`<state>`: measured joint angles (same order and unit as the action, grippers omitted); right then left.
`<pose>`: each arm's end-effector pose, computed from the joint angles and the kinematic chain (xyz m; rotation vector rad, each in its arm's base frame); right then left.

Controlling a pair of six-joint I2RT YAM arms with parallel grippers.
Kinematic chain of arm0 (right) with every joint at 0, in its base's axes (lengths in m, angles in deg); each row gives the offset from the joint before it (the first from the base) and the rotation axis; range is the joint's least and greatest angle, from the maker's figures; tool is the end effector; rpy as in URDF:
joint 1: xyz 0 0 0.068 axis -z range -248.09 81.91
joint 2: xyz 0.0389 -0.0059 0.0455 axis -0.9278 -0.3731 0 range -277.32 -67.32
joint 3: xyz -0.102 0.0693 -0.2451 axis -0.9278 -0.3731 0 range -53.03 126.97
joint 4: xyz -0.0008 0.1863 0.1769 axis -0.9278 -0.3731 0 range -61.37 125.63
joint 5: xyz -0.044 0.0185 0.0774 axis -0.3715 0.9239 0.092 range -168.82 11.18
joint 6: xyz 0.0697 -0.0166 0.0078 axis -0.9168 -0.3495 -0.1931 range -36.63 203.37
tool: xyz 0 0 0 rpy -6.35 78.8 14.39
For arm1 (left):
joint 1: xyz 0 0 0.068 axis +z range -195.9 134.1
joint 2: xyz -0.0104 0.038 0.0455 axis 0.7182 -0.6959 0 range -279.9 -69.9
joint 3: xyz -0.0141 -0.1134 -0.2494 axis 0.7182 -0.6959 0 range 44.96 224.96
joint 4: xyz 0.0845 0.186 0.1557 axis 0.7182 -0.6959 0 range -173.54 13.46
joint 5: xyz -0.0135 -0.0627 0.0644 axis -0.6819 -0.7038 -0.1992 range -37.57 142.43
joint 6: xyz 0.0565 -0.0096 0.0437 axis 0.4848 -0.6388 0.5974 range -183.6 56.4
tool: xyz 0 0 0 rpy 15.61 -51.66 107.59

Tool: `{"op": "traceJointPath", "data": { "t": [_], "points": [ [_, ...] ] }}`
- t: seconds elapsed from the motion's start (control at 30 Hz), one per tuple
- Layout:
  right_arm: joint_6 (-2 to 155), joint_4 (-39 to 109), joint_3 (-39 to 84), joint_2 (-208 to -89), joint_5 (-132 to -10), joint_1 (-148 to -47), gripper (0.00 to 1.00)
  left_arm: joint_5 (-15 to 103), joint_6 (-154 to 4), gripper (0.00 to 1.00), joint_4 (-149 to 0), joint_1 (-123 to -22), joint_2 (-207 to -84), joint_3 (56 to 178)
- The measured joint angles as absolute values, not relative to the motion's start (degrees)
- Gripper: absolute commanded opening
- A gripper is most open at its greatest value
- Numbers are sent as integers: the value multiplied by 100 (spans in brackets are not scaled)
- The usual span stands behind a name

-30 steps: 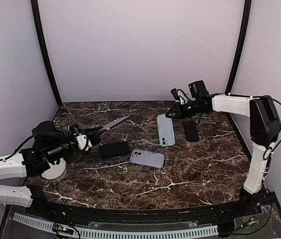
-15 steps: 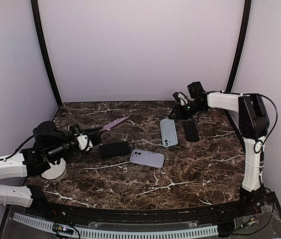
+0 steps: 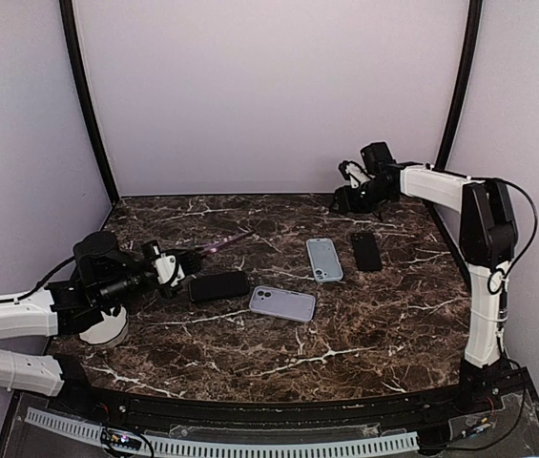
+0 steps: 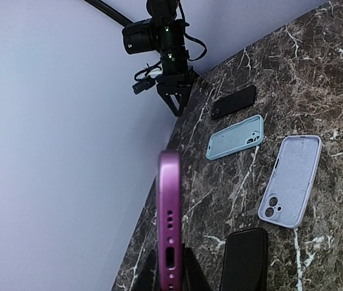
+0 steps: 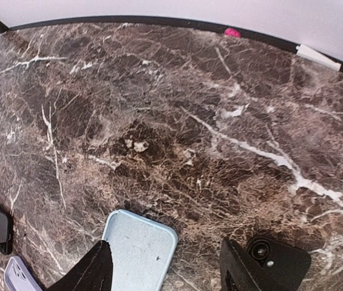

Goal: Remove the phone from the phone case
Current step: Place the phone case at the center of the board, then place the phone at the center of the board.

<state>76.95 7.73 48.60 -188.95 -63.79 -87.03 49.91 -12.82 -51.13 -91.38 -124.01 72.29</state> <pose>0.4619 0.1748 0.2164 -0.3878 2.4031 0.5181 0.1659 -0.1724 0.2709 1.2101 1.0385 0.0370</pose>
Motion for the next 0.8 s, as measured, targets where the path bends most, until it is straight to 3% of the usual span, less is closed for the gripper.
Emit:
{"op": "traceJointPath", "data": {
  "t": [0.13, 0.47, 0.8],
  "points": [
    [7586, 908, 4410, -18311, -6689, -8703, 63, 5142, -2073, 0, -5334, -9133, -12812, 7614],
    [7129, 1391, 3105, -16973, -6901, -8705, 64, 6152, -4866, 0, -6106, -9074, -14471, 9900],
    [6886, 1302, 2414, -16742, -6993, -8705, 65, 5201, -7776, 0, -7247, -8371, -16401, 11838]
  ]
}}
